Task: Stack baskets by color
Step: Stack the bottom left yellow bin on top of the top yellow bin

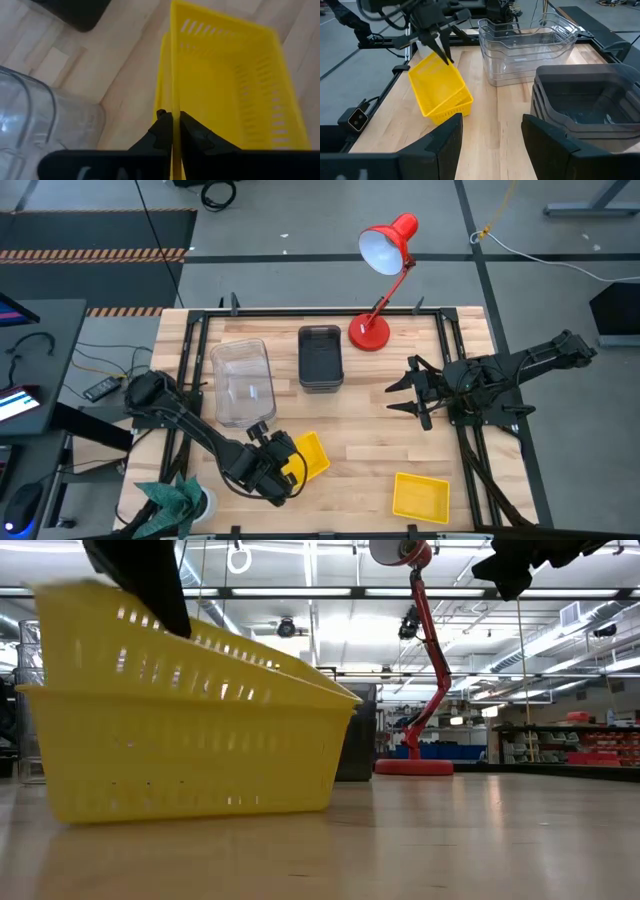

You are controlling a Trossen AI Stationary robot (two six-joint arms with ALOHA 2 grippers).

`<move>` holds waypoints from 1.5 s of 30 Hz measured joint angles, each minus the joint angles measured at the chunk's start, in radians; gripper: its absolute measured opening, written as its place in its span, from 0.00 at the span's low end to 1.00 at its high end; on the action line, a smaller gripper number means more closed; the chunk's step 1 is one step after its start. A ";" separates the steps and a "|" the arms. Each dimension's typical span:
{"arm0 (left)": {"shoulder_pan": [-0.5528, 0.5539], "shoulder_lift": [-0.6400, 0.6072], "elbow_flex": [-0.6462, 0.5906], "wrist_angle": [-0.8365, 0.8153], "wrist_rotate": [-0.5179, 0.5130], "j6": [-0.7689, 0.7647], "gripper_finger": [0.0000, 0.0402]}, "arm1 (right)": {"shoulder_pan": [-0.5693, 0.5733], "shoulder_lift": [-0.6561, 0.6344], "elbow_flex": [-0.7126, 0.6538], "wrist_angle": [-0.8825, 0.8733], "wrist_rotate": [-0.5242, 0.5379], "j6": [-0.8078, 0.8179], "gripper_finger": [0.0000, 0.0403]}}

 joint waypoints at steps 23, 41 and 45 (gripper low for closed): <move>0.052 -0.031 0.001 -0.007 0.085 0.190 0.49 | 0.037 0.136 -0.005 -0.029 -0.122 0.123 0.52; 0.038 -0.031 0.001 0.023 -0.065 0.279 0.39 | 0.242 0.343 0.054 -0.346 -0.075 0.553 0.52; 0.043 -0.031 0.001 0.032 -0.066 0.312 0.39 | 0.300 0.391 0.131 -0.440 -0.033 0.589 0.52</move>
